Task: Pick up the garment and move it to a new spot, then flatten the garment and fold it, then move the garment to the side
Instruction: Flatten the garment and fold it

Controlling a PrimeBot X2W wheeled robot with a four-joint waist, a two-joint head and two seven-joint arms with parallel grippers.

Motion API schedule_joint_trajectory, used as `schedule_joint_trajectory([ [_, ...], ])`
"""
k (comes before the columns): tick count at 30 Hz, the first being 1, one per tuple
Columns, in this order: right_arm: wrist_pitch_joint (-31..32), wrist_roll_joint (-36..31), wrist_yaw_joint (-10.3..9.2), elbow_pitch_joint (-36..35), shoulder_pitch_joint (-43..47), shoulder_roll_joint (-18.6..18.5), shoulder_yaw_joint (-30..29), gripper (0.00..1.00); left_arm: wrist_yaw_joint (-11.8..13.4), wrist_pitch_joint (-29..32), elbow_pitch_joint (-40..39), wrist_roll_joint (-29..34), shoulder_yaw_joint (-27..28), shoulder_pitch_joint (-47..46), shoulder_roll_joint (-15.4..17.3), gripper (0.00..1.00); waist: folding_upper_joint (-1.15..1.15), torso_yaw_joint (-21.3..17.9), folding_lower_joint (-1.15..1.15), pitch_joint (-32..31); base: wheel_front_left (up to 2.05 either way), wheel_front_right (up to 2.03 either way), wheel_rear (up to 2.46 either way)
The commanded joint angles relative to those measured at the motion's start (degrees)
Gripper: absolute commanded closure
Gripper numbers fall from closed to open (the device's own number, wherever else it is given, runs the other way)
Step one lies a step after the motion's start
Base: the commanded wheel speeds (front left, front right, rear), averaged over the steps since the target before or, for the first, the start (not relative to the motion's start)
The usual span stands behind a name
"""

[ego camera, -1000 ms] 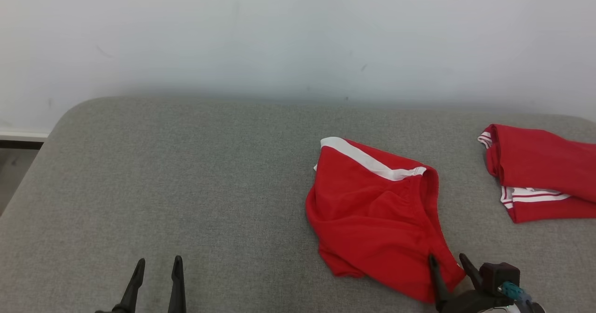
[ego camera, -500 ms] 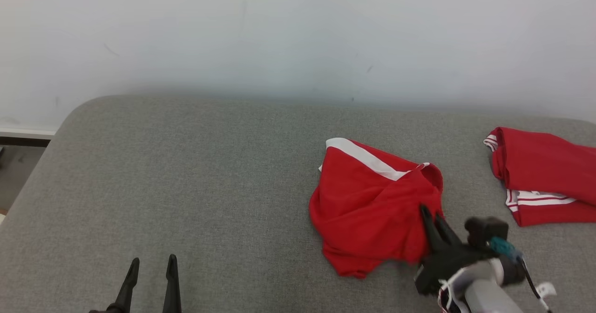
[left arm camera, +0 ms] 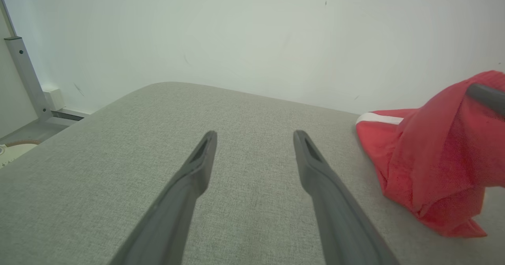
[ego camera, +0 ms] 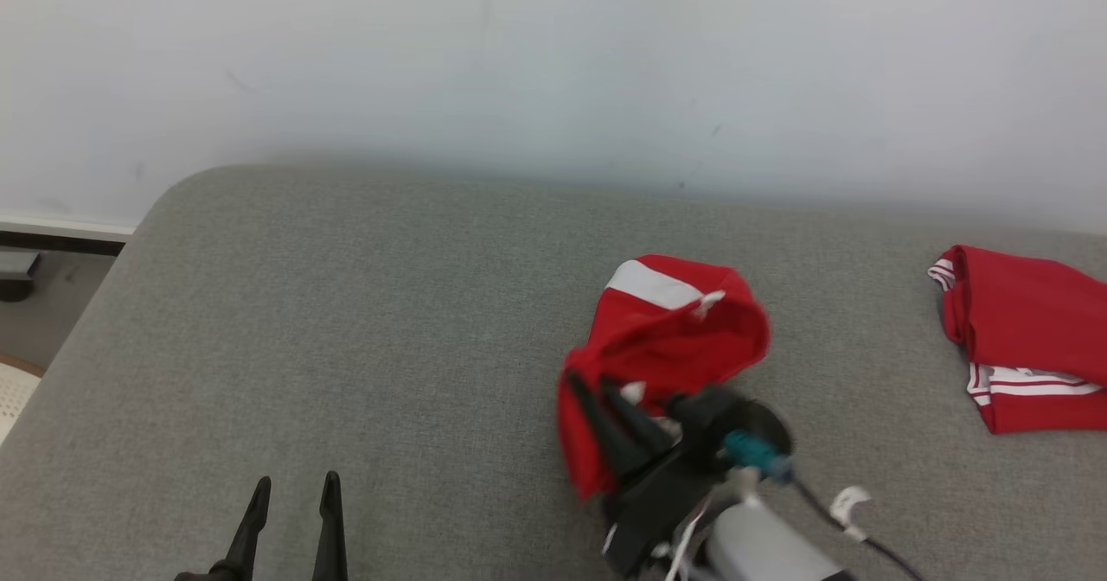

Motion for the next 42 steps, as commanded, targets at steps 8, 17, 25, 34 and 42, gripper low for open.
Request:
schedule_joint_trajectory([
  [8,-0.1,11.3,-0.1,4.3,-1.5,0.1,19.5,0.25,0.1,-0.1,0.5,-0.8,-0.7,-1.1,-0.1,0.0,0.0,2.2,0.0,0.3,0.0,0.0,0.0],
  [17,0.0,11.7,-0.1,1.6,-1.3,0.2,13.6,0.0,0.1,-0.1,0.0,-0.6,0.5,0.0,-0.1,0.0,0.0,1.2,0.0,0.1,0.0,0.0,0.0],
  [25,0.0,0.8,-0.1,-6.0,5.4,0.0,-3.5,0.0,0.1,-0.1,-0.4,-0.4,0.5,0.7,-0.1,0.0,0.0,-0.5,0.0,-0.6,0.0,0.0,0.0],
  [34,0.0,-7.4,-0.1,-16.5,18.8,-0.1,-23.3,0.0,0.1,-0.1,-0.9,0.1,0.2,1.2,-0.1,0.0,0.0,-2.1,0.0,-0.7,0.0,0.0,0.0],
  [42,0.0,-8.5,-0.1,-17.3,25.0,0.2,-28.4,0.0,0.1,-0.1,-0.9,1.1,-1.4,1.1,0.1,0.0,0.0,-3.2,0.0,-0.6,0.0,0.0,0.0],
])
